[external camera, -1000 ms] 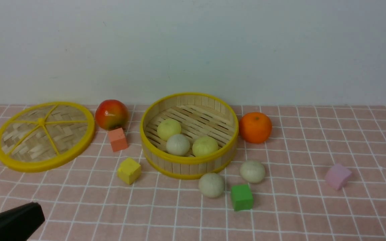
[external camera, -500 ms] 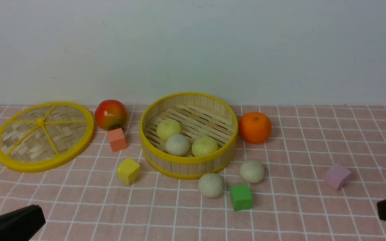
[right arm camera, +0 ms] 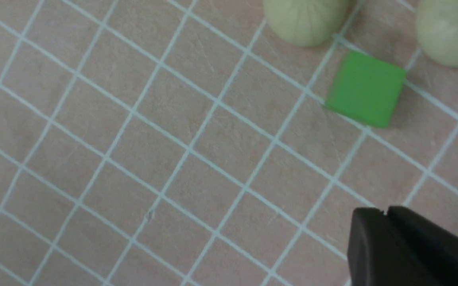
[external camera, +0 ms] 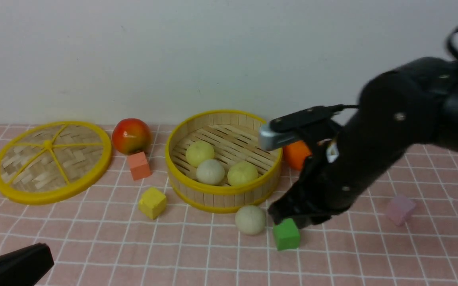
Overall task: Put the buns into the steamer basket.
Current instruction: Use the right arm to grab a steamed stuffed bun
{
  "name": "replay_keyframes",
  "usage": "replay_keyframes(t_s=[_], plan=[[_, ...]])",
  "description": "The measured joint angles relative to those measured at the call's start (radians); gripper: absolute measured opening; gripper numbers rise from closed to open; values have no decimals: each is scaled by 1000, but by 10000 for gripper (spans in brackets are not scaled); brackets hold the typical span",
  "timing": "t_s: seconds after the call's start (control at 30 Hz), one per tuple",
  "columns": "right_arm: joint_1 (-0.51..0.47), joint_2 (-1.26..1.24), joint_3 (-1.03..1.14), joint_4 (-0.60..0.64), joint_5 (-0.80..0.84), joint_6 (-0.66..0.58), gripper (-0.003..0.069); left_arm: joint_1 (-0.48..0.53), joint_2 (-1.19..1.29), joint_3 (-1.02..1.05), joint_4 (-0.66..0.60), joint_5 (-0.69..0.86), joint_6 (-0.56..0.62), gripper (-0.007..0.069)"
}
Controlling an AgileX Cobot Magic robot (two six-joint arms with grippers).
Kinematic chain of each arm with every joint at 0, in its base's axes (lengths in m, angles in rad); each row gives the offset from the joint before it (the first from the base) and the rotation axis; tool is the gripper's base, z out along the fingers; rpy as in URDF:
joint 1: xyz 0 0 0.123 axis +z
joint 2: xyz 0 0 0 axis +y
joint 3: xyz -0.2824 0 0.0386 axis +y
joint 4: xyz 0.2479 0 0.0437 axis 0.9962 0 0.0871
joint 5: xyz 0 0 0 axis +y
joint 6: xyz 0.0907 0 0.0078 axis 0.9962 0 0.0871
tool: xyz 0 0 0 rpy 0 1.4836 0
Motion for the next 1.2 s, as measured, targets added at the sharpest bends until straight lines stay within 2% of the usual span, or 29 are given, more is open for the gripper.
replay_keyframes(t_s=[0.23,0.3,0.43,0.73,1.2], plan=[[9,208,-163,-6,-32,13,276,0,0,0,0,0,0,-12],[9,241,-182,-8,-62,14,304,0,0,0,0,0,0,-12],[9,271,-198,-12,-125,28,311,0,0,0,0,0,0,-12],[-2,343,-199,-13,-147,43,307,0,0,0,0,3,0,-3],[-49,330,-206,68,-154,46,306,0,0,0,0,7,0,11]])
